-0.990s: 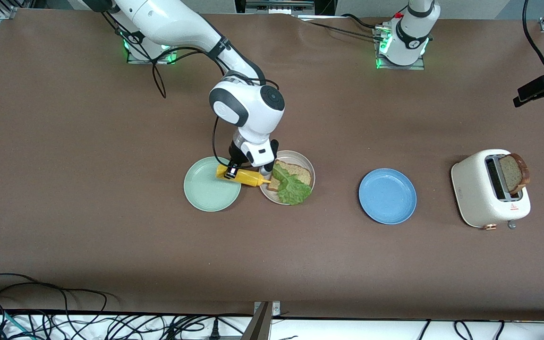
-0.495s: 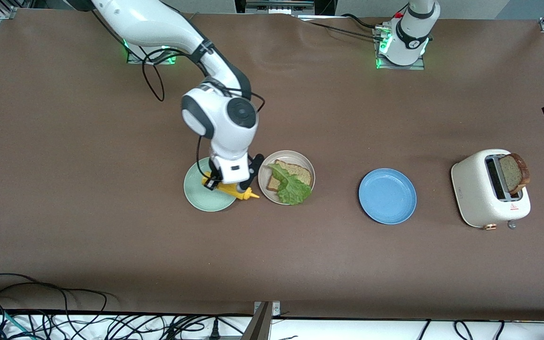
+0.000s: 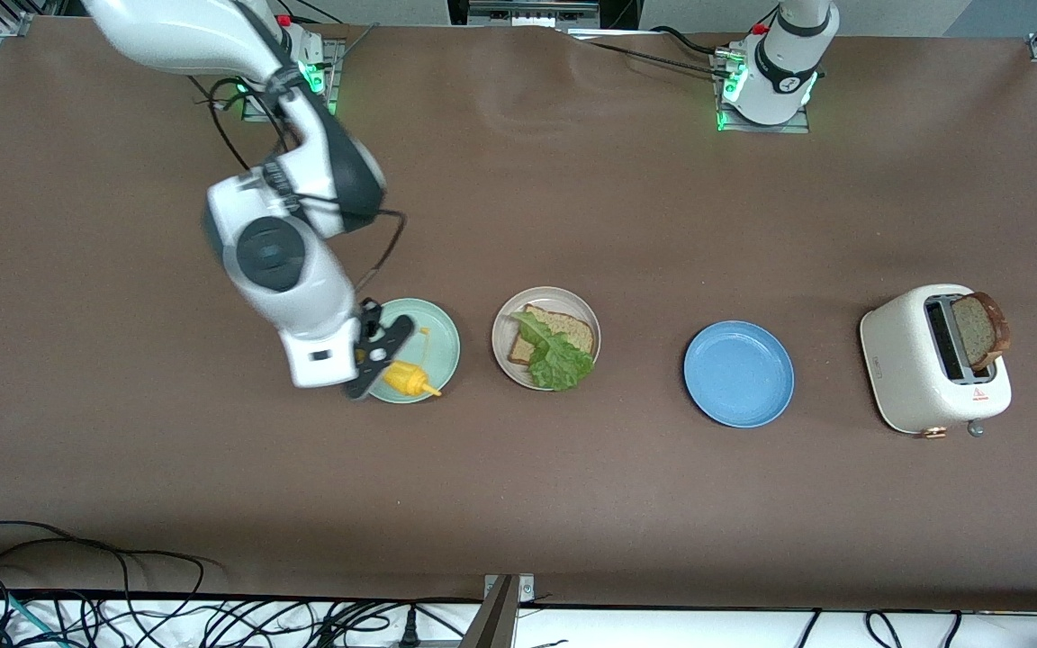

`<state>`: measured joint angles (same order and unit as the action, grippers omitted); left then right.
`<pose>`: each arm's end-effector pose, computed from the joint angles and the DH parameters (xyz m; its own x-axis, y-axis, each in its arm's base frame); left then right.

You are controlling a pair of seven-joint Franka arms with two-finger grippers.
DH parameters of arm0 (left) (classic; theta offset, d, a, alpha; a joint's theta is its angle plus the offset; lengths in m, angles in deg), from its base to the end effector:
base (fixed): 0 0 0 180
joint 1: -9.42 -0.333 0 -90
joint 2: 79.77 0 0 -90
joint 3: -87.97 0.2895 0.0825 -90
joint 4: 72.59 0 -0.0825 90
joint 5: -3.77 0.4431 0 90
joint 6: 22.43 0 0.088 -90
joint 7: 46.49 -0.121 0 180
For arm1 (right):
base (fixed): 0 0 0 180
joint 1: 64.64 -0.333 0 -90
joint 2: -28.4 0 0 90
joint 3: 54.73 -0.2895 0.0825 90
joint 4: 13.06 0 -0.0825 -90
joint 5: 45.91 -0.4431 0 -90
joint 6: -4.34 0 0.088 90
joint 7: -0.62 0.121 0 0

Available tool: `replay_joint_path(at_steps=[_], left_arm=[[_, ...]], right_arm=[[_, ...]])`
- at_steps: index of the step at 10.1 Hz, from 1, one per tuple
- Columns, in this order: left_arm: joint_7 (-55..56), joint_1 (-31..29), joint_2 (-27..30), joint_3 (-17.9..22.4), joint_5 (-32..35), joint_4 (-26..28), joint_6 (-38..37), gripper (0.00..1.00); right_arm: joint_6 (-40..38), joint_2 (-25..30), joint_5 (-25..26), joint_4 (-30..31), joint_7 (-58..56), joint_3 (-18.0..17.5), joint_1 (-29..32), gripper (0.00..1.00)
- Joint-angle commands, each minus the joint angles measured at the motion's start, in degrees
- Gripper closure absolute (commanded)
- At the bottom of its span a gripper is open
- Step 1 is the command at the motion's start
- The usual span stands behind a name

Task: Make sandwich on beige plate with both arms
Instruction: 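Carry the mustard back while the left gripper reaches the toaster toast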

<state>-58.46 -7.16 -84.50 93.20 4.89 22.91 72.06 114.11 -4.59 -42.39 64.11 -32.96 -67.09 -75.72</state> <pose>0.5866 0.2357 0.4883 0.9804 0.1679 -0.1031 0.1682 -0.9857 -0.0055 0.7079 0.2721 0.3416 0.5560 0.8304 0.0373 0.8310 -0.5544 -0.0459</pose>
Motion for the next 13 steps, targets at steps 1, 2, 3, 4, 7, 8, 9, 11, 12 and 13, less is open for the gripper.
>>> replay_joint_path(at_steps=[1,2,3,4,7,8,9,11,12,13], left_arm=[[-1.7,-0.5,-3.7,-0.2,3.1,0.6,3.2,0.00],[-1.3,-0.4,-4.6,-0.2,3.7,0.9,5.4,0.00],[-1.0,-0.3,-5.9,-0.3,3.7,2.0,8.2,0.00],[-1.0,-0.3,-7.5,-0.3,3.6,2.6,10.5,0.00],[-0.3,0.0,-8.7,-0.4,3.4,5.9,15.4,0.00],[0.4,0.2,-9.3,-0.4,3.3,6.4,16.7,0.00],[2.1,0.8,-10.3,-0.5,3.2,6.5,17.1,0.00],[3.5,1.6,-11.2,-0.5,3.0,6.5,18.4,0.00],[3.3,1.6,-11.5,-0.6,2.9,6.5,18.5,0.00],[2.7,1.6,-12.1,-0.6,3.0,6.5,18.5,0.06]], right_arm=[[-1.5,2.1,-12.3,1.8,-15.9,-1.0,10.4,1.00],[-2.8,1.8,-19.0,2.0,-24.7,-1.0,14.8,1.00],[-4.2,1.4,-24.1,2.9,-31.3,-1.0,18.3,1.00],[-4.6,1.4,-26.7,4.6,-37.9,-1.0,21.2,1.00],[-8.7,0.9,-35.3,8.4,-58.5,-1.0,30.4,1.00],[-10.4,-0.6,-38.8,9.6,-66.2,-1.0,34.0,1.00],[-13.3,-3.2,-42.8,9.6,-73.5,-1.0,37.0,1.00],[-16.3,-7.4,-46.5,9.6,-82.1,-1.1,40.8,1.00],[-17.6,-9.7,-48.4,9.6,-84.4,-1.0,42.1,1.00],[-18.4,-12.2,-49.8,9.4,-86.8,-1.1,43.2,1.00]])
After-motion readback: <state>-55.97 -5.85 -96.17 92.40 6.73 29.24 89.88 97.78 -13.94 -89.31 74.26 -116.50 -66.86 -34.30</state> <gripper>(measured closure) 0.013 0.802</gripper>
